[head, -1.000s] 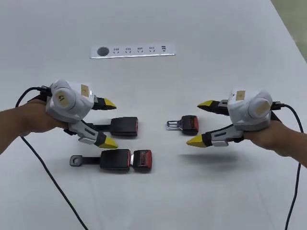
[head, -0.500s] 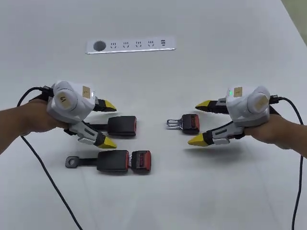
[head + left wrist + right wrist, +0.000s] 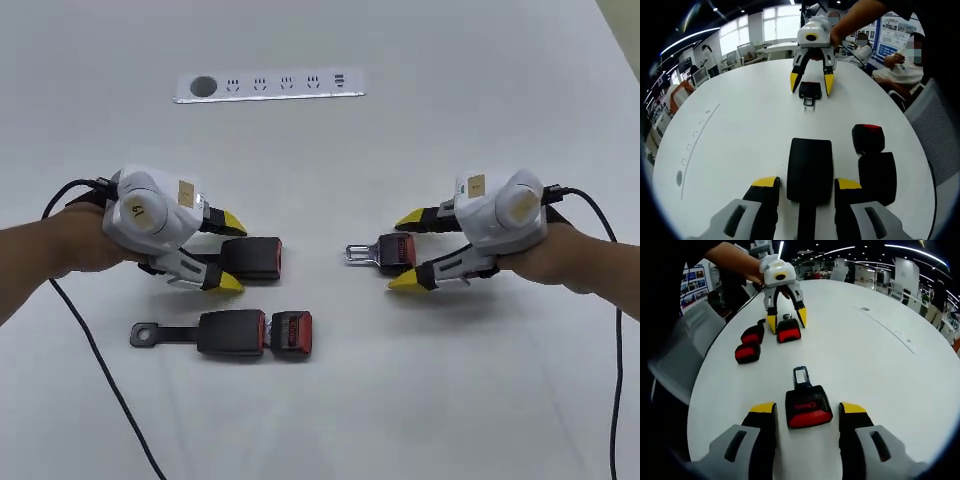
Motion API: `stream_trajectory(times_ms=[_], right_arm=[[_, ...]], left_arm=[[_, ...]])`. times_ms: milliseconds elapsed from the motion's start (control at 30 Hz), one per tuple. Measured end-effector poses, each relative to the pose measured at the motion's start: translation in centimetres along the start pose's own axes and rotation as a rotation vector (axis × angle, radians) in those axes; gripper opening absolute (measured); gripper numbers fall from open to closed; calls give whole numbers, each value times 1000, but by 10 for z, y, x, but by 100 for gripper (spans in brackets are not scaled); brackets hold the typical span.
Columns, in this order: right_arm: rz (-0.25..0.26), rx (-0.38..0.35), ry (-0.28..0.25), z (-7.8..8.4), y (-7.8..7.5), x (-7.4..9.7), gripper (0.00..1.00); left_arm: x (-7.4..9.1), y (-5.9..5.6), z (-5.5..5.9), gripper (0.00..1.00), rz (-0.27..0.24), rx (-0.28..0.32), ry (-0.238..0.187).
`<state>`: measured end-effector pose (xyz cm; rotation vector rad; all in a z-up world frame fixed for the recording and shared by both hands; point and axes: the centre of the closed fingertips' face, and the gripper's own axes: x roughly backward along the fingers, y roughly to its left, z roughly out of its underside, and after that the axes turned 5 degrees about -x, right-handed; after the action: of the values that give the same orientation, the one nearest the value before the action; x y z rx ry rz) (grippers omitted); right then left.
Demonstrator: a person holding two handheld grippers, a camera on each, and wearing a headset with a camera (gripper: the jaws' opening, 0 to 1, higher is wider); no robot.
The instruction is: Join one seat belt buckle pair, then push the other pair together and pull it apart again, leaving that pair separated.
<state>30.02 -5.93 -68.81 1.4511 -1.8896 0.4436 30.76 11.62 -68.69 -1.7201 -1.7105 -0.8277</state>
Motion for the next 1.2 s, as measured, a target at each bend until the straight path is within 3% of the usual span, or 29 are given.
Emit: stream_trajectory(times_ms=[133,167,567,800,1200], right_arm=[[-6,28,16,2,-2,0,36],[1,38,19,2,-4,0,34],[3,37,34,3,-3,-1,34],[11,44,78,4,-5,-3,33],[8,56,121,2,-4,-6,33]], left_arm=[[-2,-4,3,34,20,-11,-2],[-3,0,3,34,0,-14,-7],[-8,-2,1,34,11,-34,2],[-7,-7,-5,34,10,-28,13],[-5,-7,-2,34,9,-18,22]])
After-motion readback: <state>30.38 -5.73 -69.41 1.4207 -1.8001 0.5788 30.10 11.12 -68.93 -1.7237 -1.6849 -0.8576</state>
